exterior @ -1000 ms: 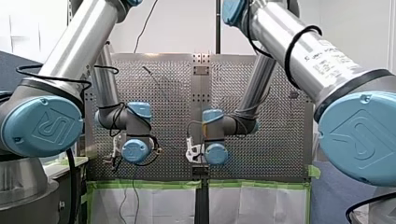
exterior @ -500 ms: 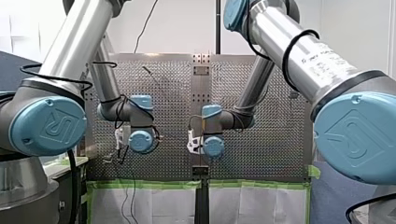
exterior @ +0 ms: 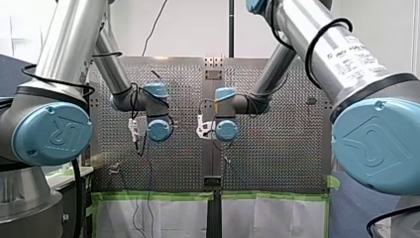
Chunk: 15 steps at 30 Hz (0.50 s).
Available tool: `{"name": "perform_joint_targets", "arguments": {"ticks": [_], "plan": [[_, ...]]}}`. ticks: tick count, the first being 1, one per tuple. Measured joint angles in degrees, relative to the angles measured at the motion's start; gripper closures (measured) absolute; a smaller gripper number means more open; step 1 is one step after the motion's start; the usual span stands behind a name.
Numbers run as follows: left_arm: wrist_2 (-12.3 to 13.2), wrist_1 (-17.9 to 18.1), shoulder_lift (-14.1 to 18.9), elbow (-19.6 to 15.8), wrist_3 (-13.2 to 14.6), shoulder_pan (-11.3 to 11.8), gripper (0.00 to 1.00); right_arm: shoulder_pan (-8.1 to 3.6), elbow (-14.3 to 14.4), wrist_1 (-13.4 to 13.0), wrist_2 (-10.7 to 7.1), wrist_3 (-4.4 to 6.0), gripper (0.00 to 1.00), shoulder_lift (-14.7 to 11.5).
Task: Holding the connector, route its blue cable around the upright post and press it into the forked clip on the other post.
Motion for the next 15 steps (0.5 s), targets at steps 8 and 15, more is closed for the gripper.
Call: {"name": "perform_joint_targets", "arguments": {"ticks": [8,15], "plan": [[-0.49,-3.45,3.62,0.31,-2.83,0.35,1.00,-0.79,-0.32,0.82,-3.65,2.64,1.00,-3.65],[-1.43,-6.88,7.05,0.63,-6.20,0.88,1.00,-1.57,-2.76,2.30,-6.96,5.06,1.00,-6.96]]}}
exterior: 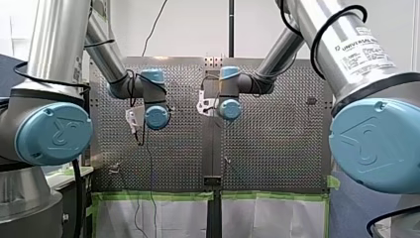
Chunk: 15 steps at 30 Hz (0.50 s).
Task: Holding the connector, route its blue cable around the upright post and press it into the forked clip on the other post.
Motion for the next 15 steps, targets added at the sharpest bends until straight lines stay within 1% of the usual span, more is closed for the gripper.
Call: {"name": "perform_joint_targets", "arguments": {"ticks": [4,8,11,15], "plan": [[-0.04,-2.32,2.34,1.06,-1.90,0.39,1.00,-0.06,-2.05,1.87,-2.09,0.24,1.00,-2.09],[-0.05,-4.47,4.48,2.29,-2.79,0.67,1.00,0.03,-4.34,3.43,-4.47,0.28,1.00,-4.47],[0.06,-5.80,5.81,3.29,-3.49,0.97,1.00,0.12,-5.31,4.05,-6.10,0.29,1.00,-6.09],[0.26,-7.76,7.77,5.10,-5.08,1.46,1.00,0.18,-6.34,5.09,-8.08,0.29,1.00,-8.07]]}}
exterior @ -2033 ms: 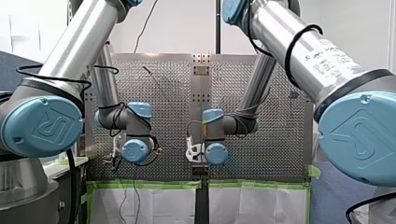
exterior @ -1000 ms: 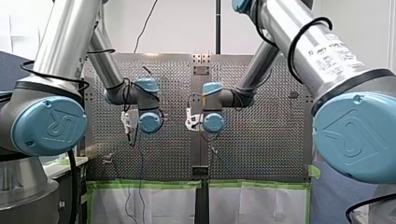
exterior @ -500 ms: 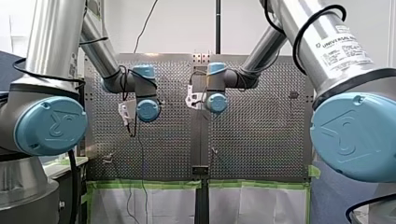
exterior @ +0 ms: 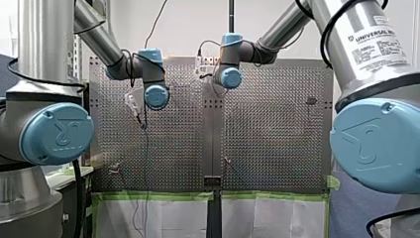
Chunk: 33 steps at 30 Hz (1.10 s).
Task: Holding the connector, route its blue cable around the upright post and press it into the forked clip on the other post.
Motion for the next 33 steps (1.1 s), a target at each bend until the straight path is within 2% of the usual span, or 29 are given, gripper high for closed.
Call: {"name": "perform_joint_targets", "arguments": {"ticks": [5,11,16,23,29,33], "plan": [[-0.28,-2.44,2.41,2.19,-0.68,0.61,1.00,0.05,-1.08,0.89,-2.63,0.00,1.00,-2.64],[-1.81,-5.17,5.16,4.83,-0.78,1.85,1.00,0.23,-1.78,1.16,-5.70,0.20,1.00,-5.69],[-1.86,-7.58,7.55,7.22,-0.92,3.36,1.00,0.13,-1.94,1.57,-8.32,0.41,1.00,-6.99],[0.97,-9.21,8.79,10.05,-1.89,6.63,1.00,-0.23,-2.96,1.71,-11.73,0.52,1.00,-5.78],[3.64,-10.20,8.39,11.72,-3.26,9.32,1.00,-0.70,-5.20,3.09,-12.38,0.53,1.00,-3.64],[5.58,-10.85,7.02,13.58,-4.92,11.25,1.00,-0.95,-6.96,4.18,-12.44,0.53,1.00,-2.33]]}}
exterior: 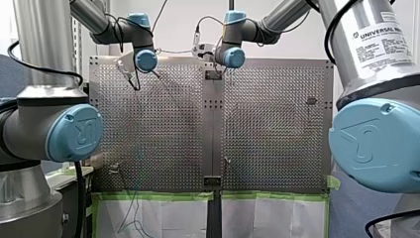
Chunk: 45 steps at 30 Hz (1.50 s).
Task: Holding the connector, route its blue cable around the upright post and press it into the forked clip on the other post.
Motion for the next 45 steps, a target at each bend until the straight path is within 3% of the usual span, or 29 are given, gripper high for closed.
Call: {"name": "perform_joint_targets", "arguments": {"ticks": [7,15,23,33,45], "plan": [[3.41,-2.09,-3.28,3.00,-0.75,3.41,1.00,0.06,-3.42,2.42,-0.28,-0.08,1.00,3.21],[7.12,-2.46,-6.97,3.85,-0.89,7.12,1.00,0.69,-7.36,5.02,-0.74,-0.48,1.00,7.14],[10.79,-1.33,-9.84,4.73,-2.68,10.79,1.00,0.93,-11.06,5.57,-0.81,-0.41,1.00,10.74],[16.15,0.26,-10.26,4.95,-5.52,16.15,1.00,0.52,-15.53,5.81,-0.64,-0.46,1.00,12.59],[23.01,0.90,-14.47,5.02,-4.74,23.00,1.00,0.02,-16.68,5.62,-0.31,-0.58,1.00,15.24]]}}
